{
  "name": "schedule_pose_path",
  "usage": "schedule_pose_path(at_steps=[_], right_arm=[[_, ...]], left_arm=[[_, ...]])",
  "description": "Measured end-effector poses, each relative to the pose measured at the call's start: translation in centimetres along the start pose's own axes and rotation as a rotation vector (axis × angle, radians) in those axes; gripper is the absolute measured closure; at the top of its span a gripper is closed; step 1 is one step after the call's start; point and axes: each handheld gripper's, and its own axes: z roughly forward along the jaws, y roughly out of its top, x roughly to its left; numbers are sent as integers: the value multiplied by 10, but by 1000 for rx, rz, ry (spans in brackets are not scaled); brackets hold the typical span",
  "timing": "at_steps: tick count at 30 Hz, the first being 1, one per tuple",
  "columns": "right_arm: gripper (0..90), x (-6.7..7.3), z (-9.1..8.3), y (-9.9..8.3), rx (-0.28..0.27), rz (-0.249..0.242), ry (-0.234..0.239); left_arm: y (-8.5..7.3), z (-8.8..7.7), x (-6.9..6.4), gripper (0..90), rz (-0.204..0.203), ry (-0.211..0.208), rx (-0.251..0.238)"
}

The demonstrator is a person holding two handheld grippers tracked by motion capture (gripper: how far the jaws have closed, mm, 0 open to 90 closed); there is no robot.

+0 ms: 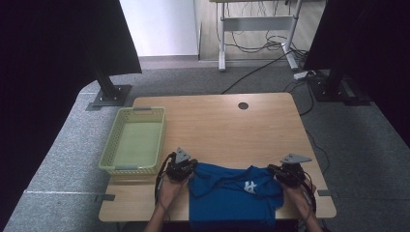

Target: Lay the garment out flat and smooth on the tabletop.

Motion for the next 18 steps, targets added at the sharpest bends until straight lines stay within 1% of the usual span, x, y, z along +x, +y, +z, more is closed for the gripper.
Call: schedule_pose_path(at_steps=[3, 5, 7, 9, 10, 13, 14, 15, 16, 17, 18], right_arm=[[851, -9, 8, 2, 4, 24, -14], [851, -13, 12, 2, 12, 38, -16], [841, -14, 15, 1, 18, 45, -10], [806, -15, 15, 2, 12, 49, -9], [779, -15, 13, 3, 6, 49, -8], [672, -13, 5, 7, -17, 48, -5], [645, -12, 1, 9, -26, 49, 0], [630, -11, -2, 10, -32, 48, 3], [611, -8, -5, 12, -36, 44, 9], [597, -6, -7, 12, -38, 41, 16], [570, -3, -8, 12, -37, 36, 25]], left_arm=[[-1, 10, 6, 869, -17, 28, 25], [-4, 16, 9, 862, -38, 33, 35], [-6, 20, 10, 847, -42, 41, 44], [-5, 18, 9, 815, -53, 44, 28], [-3, 15, 8, 780, -51, 47, 17], [6, 2, 2, 693, -17, 85, -19], [9, -3, -1, 656, -14, 88, -32], [11, -6, -4, 632, -15, 84, -43], [11, -8, -8, 602, -12, 68, -42], [11, -8, -12, 562, -7, 43, -30], [9, -7, -17, 532, 6, 28, -21]])
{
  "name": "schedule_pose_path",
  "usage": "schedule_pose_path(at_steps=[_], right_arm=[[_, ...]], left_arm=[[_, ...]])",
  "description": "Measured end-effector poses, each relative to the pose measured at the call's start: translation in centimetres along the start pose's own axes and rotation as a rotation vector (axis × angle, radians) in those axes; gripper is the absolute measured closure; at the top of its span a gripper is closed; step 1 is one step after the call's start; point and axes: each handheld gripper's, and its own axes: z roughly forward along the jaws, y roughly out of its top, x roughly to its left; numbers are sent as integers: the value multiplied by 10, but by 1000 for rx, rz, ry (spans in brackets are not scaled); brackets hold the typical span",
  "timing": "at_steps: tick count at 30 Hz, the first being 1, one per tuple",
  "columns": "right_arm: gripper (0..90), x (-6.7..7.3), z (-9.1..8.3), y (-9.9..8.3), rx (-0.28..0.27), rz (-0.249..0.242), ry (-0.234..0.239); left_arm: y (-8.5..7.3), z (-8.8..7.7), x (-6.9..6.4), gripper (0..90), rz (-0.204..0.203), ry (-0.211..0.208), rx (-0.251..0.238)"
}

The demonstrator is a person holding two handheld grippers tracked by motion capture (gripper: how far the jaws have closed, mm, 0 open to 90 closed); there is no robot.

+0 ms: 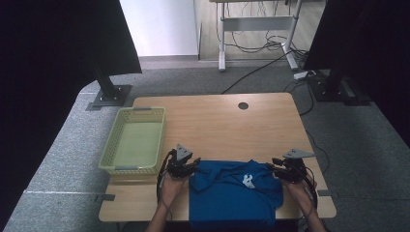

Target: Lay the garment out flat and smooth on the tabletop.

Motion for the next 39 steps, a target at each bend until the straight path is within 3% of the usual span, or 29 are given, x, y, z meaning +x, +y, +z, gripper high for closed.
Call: schedule_pose_path(at_steps=[3, 5, 7, 8, 11, 17, 19, 24, 27, 33, 36, 39], right_arm=[[525, 10, -1, -2, 13, -14, 26], [480, 16, -2, -5, 16, -17, 52], [447, 19, -2, -6, 18, -20, 67], [435, 28, -2, -10, 21, -38, 105], [462, 34, 1, -13, 39, -59, 111], [589, 32, 17, -18, 116, -109, 6], [601, 25, 17, -19, 98, -78, -8], [584, 9, 15, -16, 92, -58, -110], [564, 3, 9, -13, 71, -32, -112], [417, 12, 1, -4, 30, -27, -70], [305, 21, 4, -1, 22, -29, -37], [231, 29, 15, -2, 52, -56, -50]], left_arm=[[-10, 9, -13, 487, 51, -9, 51], [-16, 17, -17, 473, 75, 11, 83], [-19, 21, -17, 465, 80, 24, 101], [-22, 24, -15, 456, 56, 25, 83], [-21, 24, -12, 456, 50, 38, 85], [-24, 21, -4, 450, 27, 67, 82], [-25, 20, 0, 449, 20, 75, 83], [-26, 20, 5, 445, -6, 73, 77], [-27, 20, 5, 445, -14, 70, 73], [-29, 20, 7, 444, -32, 60, 64], [-29, 20, 9, 441, -45, 52, 65], [-29, 20, 9, 436, -47, 52, 66]])
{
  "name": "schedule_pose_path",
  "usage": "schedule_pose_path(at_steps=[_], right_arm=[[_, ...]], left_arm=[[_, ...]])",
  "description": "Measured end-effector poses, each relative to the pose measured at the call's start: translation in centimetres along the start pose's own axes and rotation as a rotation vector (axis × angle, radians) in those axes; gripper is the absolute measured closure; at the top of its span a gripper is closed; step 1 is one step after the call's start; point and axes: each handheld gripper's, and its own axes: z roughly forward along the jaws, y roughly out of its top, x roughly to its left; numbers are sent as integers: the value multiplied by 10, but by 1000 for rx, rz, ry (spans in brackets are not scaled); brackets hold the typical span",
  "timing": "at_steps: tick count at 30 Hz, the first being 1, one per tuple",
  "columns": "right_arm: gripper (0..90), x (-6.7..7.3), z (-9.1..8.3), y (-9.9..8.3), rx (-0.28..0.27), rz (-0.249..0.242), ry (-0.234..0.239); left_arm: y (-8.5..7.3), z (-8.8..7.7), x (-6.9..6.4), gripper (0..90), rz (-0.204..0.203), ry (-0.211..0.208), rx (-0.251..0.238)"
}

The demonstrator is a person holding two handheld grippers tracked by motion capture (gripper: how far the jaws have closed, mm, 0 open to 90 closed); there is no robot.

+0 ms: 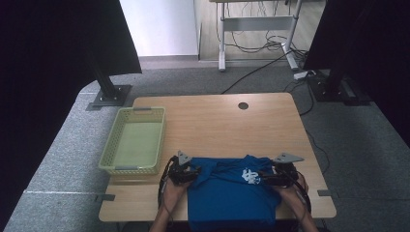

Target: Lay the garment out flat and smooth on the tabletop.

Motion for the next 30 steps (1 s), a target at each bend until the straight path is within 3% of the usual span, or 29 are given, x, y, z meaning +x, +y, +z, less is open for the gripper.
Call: schedule_pose_path(at_steps=[5, 18, 21, 25, 30], right_arm=[[200, 0, 14, -9, 70, -19, -76], [194, -43, -3, -23, 51, 54, -176], [204, -51, -7, -24, 69, 42, -231], [204, -64, -16, -29, 72, 88, -254], [198, -67, -28, -26, 30, 114, -247]], left_arm=[[0, 0, 0, 434, -3, 1, 1], [0, 0, 0, 425, -6, 2, 2], [0, 0, 0, 425, -7, 2, 2], [0, 0, 0, 425, -7, 2, 2], [0, 0, 0, 424, -8, 4, 2]])
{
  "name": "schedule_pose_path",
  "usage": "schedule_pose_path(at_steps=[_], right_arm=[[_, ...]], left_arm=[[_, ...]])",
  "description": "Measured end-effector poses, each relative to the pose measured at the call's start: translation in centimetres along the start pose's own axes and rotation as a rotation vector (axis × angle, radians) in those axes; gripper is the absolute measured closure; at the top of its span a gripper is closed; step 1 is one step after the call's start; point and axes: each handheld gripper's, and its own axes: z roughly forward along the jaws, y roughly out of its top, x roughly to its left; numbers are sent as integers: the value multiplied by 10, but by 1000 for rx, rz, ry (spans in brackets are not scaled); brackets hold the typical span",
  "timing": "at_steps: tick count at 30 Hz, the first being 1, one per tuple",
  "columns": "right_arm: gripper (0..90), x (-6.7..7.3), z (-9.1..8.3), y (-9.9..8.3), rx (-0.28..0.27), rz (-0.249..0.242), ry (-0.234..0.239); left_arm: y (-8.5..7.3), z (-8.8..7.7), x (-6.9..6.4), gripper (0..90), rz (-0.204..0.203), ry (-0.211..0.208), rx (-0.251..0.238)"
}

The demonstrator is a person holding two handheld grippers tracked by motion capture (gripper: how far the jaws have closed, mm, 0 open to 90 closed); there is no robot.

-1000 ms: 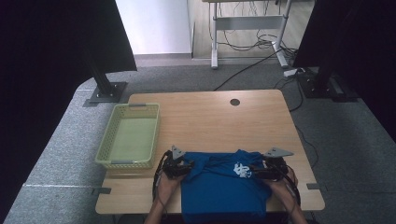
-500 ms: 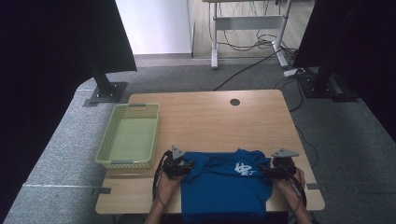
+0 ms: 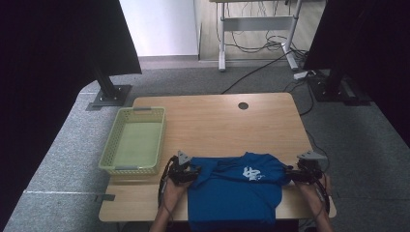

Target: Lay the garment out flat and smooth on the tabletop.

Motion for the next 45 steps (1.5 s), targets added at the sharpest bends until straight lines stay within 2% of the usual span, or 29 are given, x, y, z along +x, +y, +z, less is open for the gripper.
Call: schedule_pose_path(at_steps=[5, 8, 11, 15, 17, 19, 21, 24, 28, 29, 31, 33, 36, 38, 40, 41, 42, 43, 45], right_arm=[[186, 11, -6, 9, -41, 3, 61], [182, 21, -1, 9, -9, -25, 89], [183, 21, 5, 3, 26, -30, 70], [194, 5, 7, -9, 56, 9, 4], [199, -3, 7, -13, 53, 46, -1], [199, -4, 5, -12, 49, 42, -9], [199, 1, 3, -7, 27, 37, 15], [195, 17, 1, 3, 4, 1, 54], [189, 38, 3, 13, -19, -35, 104], [189, 38, 3, 13, -19, -35, 104], [186, 51, 7, 14, -15, -56, 135], [186, 61, 14, 11, -3, -72, 158], [182, 67, 23, 6, 32, -79, 178], [170, 67, 25, 3, 24, -73, 186], [175, 65, 25, 2, 25, -82, 191], [175, 64, 25, 2, 21, -81, 189], [175, 62, 24, 1, 15, -77, 185], [176, 61, 24, -1, 7, -74, 182], [177, 58, 24, -1, 6, -69, 176]], left_arm=[[0, 0, 0, 424, -2, 2, 0], [0, 0, 0, 425, -2, 2, 0], [0, 0, 0, 424, -2, 2, 0], [0, 0, 0, 424, -2, 2, 0], [0, 0, 0, 424, -3, 2, 0], [1, 1, 0, 412, -5, 5, 1], [1, 1, 0, 386, -3, 4, 3], [3, 0, -1, 375, -2, 12, 12], [9, -9, -8, 352, 12, 11, -24], [9, -9, -8, 347, 12, 11, -24], [15, -17, -18, 334, 31, -14, -54], [18, -21, -29, 321, 56, -41, -61], [18, -18, -46, 321, 116, -70, -39], [14, -11, -54, 328, 163, -55, -7], [10, -5, -56, 399, 187, -26, 28], [8, -3, -54, 447, 178, -24, 39], [7, -3, -50, 516, 151, -38, 28], [6, -4, -47, 601, 133, -29, 30], [6, -7, -39, 700, 117, -9, 27]])
